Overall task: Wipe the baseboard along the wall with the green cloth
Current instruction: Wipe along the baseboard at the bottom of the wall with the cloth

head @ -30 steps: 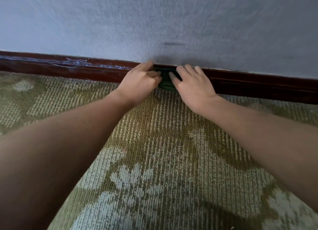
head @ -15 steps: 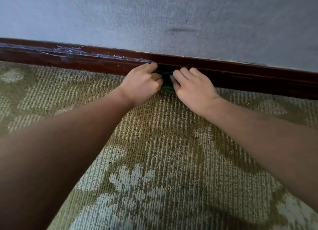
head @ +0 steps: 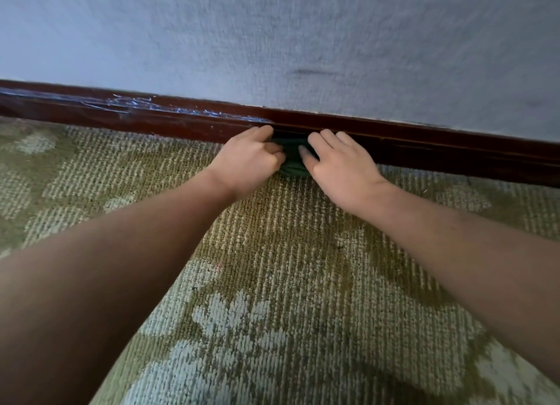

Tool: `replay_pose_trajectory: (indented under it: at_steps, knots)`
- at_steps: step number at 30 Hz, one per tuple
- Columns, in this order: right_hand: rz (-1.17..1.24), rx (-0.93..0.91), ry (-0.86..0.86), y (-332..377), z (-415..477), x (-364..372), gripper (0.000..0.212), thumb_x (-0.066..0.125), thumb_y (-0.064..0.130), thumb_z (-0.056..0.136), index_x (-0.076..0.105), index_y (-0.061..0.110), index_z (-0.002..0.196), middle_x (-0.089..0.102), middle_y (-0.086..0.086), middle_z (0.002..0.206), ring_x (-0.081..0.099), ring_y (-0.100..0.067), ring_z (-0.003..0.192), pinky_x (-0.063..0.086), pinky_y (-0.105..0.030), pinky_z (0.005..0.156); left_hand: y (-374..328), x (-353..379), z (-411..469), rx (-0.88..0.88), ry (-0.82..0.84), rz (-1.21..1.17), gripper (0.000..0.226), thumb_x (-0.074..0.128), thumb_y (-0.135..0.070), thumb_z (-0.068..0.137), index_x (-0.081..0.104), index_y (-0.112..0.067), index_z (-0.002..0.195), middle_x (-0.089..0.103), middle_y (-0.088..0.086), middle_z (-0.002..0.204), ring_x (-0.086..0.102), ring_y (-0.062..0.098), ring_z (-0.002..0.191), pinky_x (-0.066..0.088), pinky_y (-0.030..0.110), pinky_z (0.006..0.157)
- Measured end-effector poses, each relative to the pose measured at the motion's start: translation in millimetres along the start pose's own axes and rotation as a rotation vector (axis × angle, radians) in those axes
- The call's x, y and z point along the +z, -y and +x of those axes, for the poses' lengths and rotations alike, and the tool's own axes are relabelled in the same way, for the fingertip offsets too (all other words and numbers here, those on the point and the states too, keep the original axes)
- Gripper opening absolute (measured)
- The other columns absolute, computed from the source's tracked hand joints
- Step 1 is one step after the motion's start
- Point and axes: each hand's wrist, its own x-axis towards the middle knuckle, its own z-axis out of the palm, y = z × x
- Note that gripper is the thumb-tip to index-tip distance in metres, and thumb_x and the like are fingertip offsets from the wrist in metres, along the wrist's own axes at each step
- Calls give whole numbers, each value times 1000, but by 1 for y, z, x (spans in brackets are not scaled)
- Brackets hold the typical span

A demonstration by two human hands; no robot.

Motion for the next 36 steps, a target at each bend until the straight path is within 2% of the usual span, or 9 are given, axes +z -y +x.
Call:
replay_pose_trajectory:
  at_steps: [3, 8, 12, 16, 20, 23, 25, 32, 36]
  knots:
    - [-15, 51, 20, -15, -10, -11, 44, 40, 5, 92, 36, 0, 136, 42, -13, 122, 39, -29, 113, 32, -34, 90, -6, -12, 11, 38, -42, 46, 10, 78, -2, 65, 74, -4, 74, 72, 3, 71, 62, 25, 69, 52, 26, 60]
    - [-82, 140, -62, -37, -26, -25, 37, 59, 9, 82, 59, 2, 118, 58, -12, 102, 55, -28, 96, 43, -33, 76, -11, -26, 33, 70, -126, 55, 10, 74, -4, 68, 74, -3, 78, 73, 4, 76, 63, 27, 76, 51, 29, 62]
    - [2, 120, -56, -32, -20, -30, 43, 42, 4, 89, 41, -1, 133, 47, -16, 117, 42, -32, 110, 35, -36, 87, -4, -33, 26, 59, -134, 74, 27, 47, -8, 78, 73, -1, 78, 72, 6, 75, 63, 27, 75, 52, 29, 62]
    - [52, 80, -94, -13, 4, -34, 45, 40, 2, 91, 35, -2, 135, 41, -16, 123, 36, -32, 115, 31, -36, 92, 14, -33, 4, 23, -102, 109, 10, 68, 4, 69, 71, 6, 79, 72, 15, 77, 62, 33, 75, 53, 36, 63]
    - [89, 58, -103, -9, 23, -32, 46, 37, 2, 90, 34, -2, 136, 40, -17, 125, 35, -32, 116, 29, -37, 92, 26, -28, -1, -2, -99, 87, 28, 44, -4, 77, 72, 4, 78, 72, 12, 76, 63, 31, 74, 52, 33, 62]
    - [86, 50, -75, -5, 22, -24, 48, 37, 4, 91, 28, -1, 138, 39, -16, 126, 34, -31, 116, 28, -36, 92, 26, -21, -3, 11, -128, 39, 11, 62, 3, 73, 72, 4, 77, 73, 13, 76, 63, 30, 70, 53, 32, 60]
    - [120, 64, -50, -1, 22, -20, 50, 38, 3, 91, 26, -1, 140, 37, -15, 127, 32, -30, 118, 26, -35, 93, 28, -14, -6, -2, -150, -34, 13, 72, 10, 67, 72, 7, 79, 73, 17, 78, 64, 31, 68, 54, 34, 62]
    - [364, 127, 46, 1, 27, -22, 60, 49, 1, 85, 29, 7, 141, 35, -13, 131, 29, -28, 119, 24, -32, 93, 38, -13, 0, -195, 60, -112, 25, 56, 4, 84, 69, -1, 105, 71, 13, 98, 50, 31, 93, 51, 43, 70]
    - [365, 92, 83, 6, 17, -29, 46, 51, 3, 86, 46, 9, 131, 40, -10, 124, 34, -26, 114, 29, -33, 93, 25, -18, 1, -179, 246, -67, 21, 54, -10, 88, 68, -11, 104, 66, 5, 102, 49, 23, 100, 48, 37, 86]
